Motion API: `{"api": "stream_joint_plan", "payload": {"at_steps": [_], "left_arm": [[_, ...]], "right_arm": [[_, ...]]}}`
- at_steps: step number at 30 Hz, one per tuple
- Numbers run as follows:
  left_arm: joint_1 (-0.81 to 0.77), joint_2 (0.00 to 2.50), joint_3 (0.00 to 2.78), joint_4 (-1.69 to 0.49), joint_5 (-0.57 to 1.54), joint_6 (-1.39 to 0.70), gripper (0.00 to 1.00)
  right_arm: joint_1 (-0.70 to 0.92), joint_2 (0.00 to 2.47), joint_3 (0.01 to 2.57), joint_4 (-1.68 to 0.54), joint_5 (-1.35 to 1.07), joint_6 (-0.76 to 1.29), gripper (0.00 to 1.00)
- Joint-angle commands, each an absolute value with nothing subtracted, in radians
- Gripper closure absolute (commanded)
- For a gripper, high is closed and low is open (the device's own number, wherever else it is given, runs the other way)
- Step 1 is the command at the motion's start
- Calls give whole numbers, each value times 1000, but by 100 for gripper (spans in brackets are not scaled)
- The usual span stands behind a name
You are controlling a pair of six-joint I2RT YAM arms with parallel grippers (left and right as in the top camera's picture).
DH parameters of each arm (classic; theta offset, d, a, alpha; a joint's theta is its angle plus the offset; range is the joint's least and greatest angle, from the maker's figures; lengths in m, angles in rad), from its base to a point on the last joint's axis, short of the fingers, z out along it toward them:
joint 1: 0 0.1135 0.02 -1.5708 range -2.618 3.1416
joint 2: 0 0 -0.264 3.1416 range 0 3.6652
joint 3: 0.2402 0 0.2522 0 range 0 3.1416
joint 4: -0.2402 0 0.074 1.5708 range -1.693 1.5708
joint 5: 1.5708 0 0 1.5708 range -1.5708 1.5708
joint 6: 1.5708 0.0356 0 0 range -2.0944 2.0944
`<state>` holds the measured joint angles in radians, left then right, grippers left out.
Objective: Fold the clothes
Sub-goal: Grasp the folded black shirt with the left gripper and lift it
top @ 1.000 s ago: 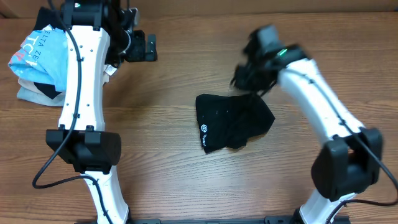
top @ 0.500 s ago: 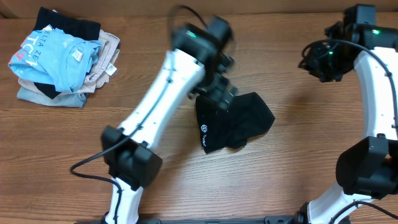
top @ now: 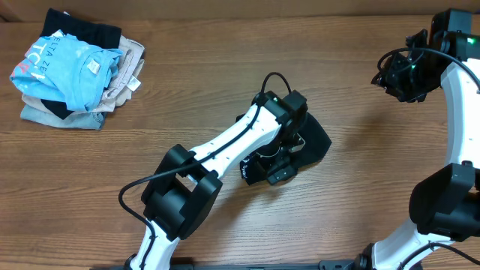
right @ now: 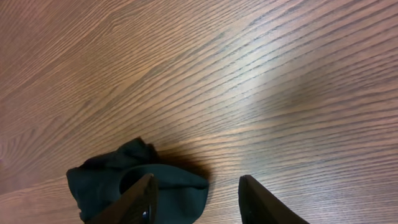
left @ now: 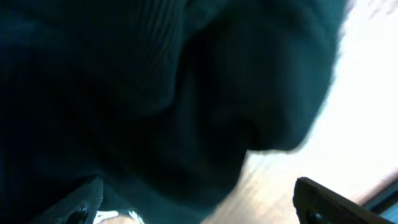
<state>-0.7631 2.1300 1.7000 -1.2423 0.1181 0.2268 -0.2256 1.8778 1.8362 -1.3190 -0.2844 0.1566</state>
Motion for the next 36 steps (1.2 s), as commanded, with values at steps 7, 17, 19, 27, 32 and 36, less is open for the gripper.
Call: {"api": "stream_joint_plan", "payload": {"at_steps": [7,17,19,27,32,36], "left_arm": [[-692,2123,1565,-1134,-282,252,0],[-576,2122,1656,-1161,-470,182,0],[-587,2122,1737,-1209,-438,183,0],[-676,2115,1988,-1322,-20,222,0],[-730,2116,1891,-1270,13,191,0],[-772,2119,1785,-1140,10,117,0]], "right_arm": [[-224,1865,1832,-1316,-290,149,53],[-224,1865,1832,-1311,-289,149,50],[-224,1865,1832,-1309,-289,149,50],[-224,1865,1832,-1308,-255,149,46],[-224,1865,1832,-1311,-255,149,45],[-224,1865,1832,-1322,-236,148,44]]}}
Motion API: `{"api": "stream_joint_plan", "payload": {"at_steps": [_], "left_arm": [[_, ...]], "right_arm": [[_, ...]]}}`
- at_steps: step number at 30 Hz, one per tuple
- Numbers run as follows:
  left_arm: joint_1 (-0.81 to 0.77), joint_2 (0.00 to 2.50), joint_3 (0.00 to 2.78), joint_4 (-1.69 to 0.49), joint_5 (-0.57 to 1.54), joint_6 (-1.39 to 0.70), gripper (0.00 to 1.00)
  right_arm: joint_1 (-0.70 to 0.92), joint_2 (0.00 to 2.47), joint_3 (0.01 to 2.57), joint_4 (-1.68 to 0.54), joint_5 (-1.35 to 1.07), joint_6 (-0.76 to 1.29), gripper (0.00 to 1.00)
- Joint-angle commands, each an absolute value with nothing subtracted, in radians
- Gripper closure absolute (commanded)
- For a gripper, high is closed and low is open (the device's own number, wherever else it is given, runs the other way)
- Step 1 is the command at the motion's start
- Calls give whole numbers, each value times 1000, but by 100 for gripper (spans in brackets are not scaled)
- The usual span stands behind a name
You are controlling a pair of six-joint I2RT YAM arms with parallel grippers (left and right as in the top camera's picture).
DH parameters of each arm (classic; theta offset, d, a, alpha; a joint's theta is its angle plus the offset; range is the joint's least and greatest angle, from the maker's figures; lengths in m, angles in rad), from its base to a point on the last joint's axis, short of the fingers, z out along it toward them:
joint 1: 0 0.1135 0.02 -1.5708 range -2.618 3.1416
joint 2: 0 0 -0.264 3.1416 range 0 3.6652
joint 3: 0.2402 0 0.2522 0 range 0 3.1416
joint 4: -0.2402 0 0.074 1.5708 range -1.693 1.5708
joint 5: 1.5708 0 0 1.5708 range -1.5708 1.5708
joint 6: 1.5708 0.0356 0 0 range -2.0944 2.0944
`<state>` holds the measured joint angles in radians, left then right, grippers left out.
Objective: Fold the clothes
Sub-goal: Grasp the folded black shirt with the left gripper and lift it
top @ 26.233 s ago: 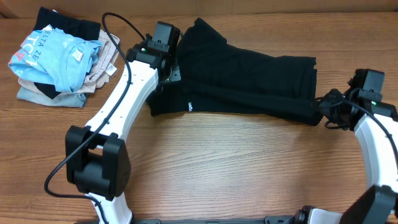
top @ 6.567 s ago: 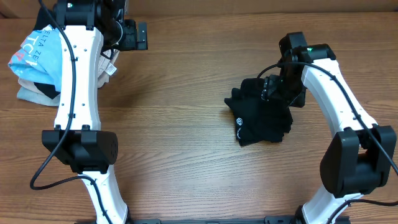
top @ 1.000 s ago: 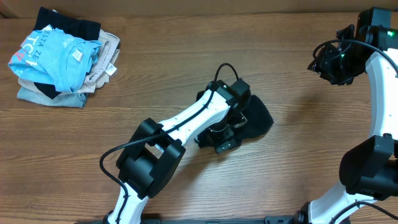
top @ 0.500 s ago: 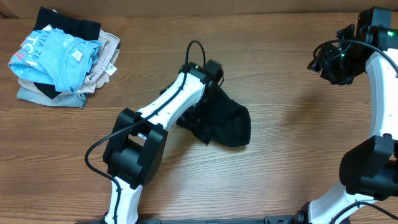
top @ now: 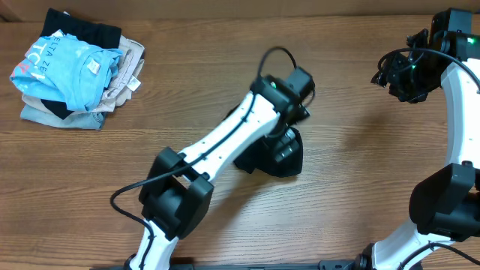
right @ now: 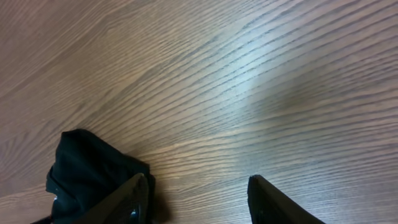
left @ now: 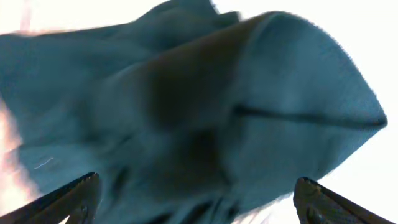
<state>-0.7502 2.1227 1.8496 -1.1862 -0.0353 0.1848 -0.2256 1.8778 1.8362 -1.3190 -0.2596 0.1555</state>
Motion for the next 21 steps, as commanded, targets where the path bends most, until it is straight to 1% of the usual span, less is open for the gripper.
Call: {"api": "stream_joint_plan", "payload": {"at_steps": [1,5,11,17,19,21], "left_arm": [[-780,2119,1765,-1108,10,84,0],[-794,2120,1711,-1039,11,-20,0],[-793,2120,1592,-900,10,-24,0],[-793,2120,1503,-805,-10,-33,0],[-793,2120,1490,-787,-10,-24,4],[-793,2120,1488,-781,-11,-22,14]], "right_arm": [[-224,1865,1832,-1326,-229,148,44],[-224,1865,1832,-1333,-207,148,44],[-224,1865,1832,-1327,-207,149,44],[-224,1865,1832,-1331,-207,149,44],[-224,1865,1832,-1333,-207,149,44],[-224,1865,1832,-1334,-205,148,44]]}}
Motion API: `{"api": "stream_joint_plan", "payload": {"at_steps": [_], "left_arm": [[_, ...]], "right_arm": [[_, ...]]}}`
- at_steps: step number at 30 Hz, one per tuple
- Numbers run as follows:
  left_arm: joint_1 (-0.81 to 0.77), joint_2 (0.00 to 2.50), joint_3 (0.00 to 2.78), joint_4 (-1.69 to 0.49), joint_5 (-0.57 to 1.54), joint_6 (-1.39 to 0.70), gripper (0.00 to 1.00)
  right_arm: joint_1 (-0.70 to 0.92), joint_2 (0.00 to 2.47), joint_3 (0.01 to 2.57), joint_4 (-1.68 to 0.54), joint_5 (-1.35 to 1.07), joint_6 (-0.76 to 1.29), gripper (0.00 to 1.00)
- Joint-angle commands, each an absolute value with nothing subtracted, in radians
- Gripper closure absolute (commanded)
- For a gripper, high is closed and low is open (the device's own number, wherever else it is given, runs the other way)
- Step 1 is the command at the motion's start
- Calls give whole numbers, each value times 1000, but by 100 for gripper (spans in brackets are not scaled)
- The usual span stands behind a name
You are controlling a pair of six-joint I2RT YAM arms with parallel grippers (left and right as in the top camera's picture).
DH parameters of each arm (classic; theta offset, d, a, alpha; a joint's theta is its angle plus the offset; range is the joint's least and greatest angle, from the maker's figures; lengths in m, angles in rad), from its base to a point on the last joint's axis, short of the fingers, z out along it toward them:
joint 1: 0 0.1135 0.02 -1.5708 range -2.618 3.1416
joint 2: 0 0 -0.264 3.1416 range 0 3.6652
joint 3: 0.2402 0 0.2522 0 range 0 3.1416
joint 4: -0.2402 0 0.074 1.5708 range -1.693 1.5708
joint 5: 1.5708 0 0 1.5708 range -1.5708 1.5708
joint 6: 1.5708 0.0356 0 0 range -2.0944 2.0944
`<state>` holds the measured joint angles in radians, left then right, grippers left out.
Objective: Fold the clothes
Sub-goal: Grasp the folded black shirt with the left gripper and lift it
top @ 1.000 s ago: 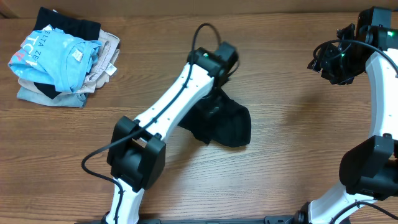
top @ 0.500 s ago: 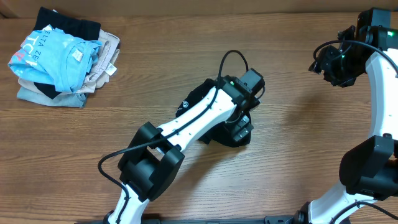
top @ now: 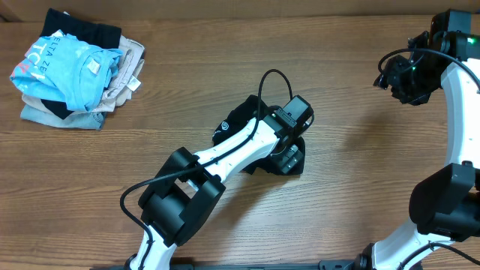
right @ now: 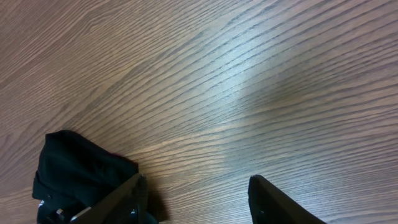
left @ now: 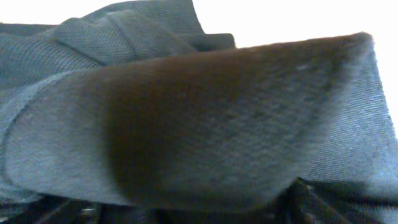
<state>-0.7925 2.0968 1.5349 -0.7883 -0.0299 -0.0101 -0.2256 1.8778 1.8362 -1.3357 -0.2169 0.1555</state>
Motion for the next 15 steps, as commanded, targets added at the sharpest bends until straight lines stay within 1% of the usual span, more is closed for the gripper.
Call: {"api": "stream_joint_plan", "payload": {"at_steps": [1,5,6,7,9,13,14,15], "left_arm": [[-792,2120,1488,-781,-12,-22,22],[-791,2121,1486,-767,-62,-22,48],[-791,2121,1485,-761,-75,-22,52],[-792,2121,1481,-751,-87,-22,54],[-791,2121,1475,-735,-91,-22,62],[-791,2120,1475,-730,-138,-23,90],[-790,2120,1477,-730,-157,-23,96],[-789,2120,1481,-733,-171,-23,96]], "right_arm": [[-224,1865,1832,-1334,-202,148,44],[-224,1865,1832,-1334,-202,148,43],[-224,1865,1832,-1333,-202,148,43],[-224,1865,1832,-1333,-202,148,43],[-224,1865,1832,-1333,-202,148,38],[-224,1865,1832,-1335,-202,148,38],[-224,1865,1832,-1337,-202,148,38],[-224,1865,1832,-1338,-202,148,38]]}}
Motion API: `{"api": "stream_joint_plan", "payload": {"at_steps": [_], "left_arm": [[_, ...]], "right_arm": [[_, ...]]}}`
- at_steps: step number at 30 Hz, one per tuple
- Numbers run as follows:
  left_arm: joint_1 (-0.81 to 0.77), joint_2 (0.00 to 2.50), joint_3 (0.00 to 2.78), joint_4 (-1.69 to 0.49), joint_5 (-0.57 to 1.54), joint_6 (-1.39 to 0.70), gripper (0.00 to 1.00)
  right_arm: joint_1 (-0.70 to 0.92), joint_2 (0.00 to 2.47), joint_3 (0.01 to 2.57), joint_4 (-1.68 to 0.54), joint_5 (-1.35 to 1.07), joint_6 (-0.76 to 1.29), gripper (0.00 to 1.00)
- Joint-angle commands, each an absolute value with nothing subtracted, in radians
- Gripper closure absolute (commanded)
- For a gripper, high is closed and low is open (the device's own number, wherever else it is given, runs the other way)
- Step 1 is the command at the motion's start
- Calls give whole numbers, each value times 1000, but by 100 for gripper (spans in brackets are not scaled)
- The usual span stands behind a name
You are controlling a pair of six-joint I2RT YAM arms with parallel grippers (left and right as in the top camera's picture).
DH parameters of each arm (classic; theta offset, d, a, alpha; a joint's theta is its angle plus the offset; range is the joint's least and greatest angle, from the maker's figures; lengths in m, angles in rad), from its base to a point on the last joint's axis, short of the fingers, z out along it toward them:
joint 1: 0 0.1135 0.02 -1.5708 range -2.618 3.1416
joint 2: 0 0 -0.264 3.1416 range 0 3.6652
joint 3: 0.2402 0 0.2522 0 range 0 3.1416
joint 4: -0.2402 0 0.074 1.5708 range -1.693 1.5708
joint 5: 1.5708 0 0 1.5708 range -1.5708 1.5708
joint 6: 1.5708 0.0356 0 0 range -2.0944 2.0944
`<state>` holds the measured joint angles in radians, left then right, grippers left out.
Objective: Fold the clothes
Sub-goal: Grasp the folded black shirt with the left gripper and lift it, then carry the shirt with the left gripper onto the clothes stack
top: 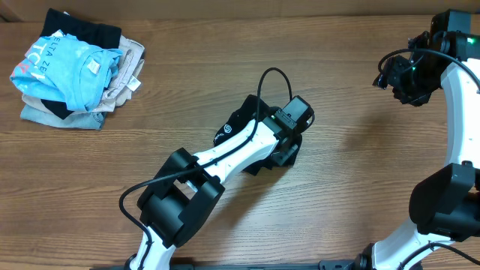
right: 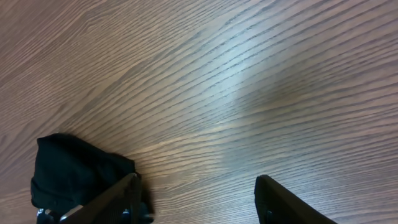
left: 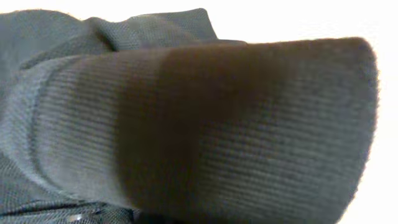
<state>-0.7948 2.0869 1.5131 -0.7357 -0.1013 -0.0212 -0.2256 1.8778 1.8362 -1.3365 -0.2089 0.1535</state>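
A black garment (top: 241, 121) with a small white logo lies bunched at the table's middle. My left gripper (top: 283, 153) is down on its right side. In the left wrist view a thick dark fold of the garment (left: 205, 124) fills the picture. Only a bit of one finger (left: 74, 218) shows at the bottom left corner, far out, so the jaws stand open with cloth between them. My right gripper (right: 199, 205) is open and empty above bare wood at the far right (top: 409, 84). The garment (right: 74, 168) shows at its lower left.
A pile of folded clothes (top: 75, 67), light blue on top over tan, black and denim pieces, sits at the back left corner. The wooden table (top: 375, 165) is bare between the garment and the right arm.
The left gripper has pressed closer into the black garment, whose fold now covers more of the left wrist view. The bundle looks slightly more compact. The right arm has hardly moved.
The black garment first lay spread to the right of the left gripper. Then it was bunched under the gripper, further left. Half a second ago it lay across the arm's line with its white logo showing on the left, and it stays there now.
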Motion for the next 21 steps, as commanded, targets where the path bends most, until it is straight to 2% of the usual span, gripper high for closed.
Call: {"api": "stream_joint_plan", "payload": {"at_steps": [1,10,21], "left_arm": [[-787,2120,1486,-737,-183,-23,96],[-693,2114,1758,-1029,-274,-12,96],[-533,2114,2211,-1281,-283,181,96]], "right_arm": [[-224,1865,1832,-1341,-202,148,38],[-224,1865,1832,-1345,-202,148,34],[-224,1865,1832,-1342,-202,148,31]]}}
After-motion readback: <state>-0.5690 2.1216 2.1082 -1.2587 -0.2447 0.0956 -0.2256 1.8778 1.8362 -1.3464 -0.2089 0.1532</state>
